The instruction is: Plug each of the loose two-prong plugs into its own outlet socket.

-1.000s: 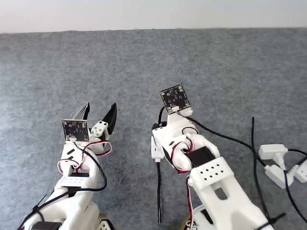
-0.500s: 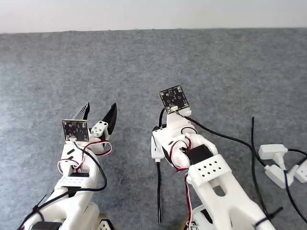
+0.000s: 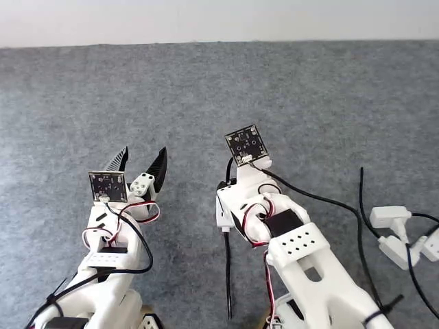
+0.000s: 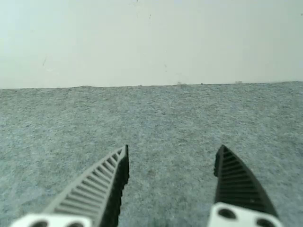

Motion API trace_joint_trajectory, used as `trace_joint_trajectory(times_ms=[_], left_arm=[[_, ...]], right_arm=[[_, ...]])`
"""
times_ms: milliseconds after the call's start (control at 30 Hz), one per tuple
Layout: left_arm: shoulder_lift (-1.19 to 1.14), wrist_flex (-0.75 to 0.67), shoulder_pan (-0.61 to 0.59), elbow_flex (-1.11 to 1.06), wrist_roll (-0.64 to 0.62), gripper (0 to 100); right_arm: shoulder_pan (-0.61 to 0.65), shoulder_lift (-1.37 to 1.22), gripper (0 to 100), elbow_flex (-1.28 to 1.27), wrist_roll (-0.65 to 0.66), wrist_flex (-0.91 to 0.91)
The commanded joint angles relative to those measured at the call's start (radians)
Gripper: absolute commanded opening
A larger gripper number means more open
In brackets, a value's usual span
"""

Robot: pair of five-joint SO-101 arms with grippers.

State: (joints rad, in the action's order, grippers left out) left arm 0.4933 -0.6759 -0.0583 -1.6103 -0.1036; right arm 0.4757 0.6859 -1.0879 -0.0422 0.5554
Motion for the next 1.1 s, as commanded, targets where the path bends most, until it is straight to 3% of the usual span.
trace_joint_trajectory(times_ms=[0, 567, 1067], left_arm=[[0.02, -0.026, -0.002, 0.007, 0.008, 27], [0.018, -0.025, -0.002, -0.002, 0.008, 27], [0.018, -0.025, -0.002, -0.005, 0.008, 27]], right_arm=[[-0.002, -0.002, 0.9, 0.009, 0.015, -0.027], [0.001, -0.147, 0.9, 0.051, 0.04, 0.044], [0.042, -0.222, 0.9, 0.072, 0.176, 0.145]])
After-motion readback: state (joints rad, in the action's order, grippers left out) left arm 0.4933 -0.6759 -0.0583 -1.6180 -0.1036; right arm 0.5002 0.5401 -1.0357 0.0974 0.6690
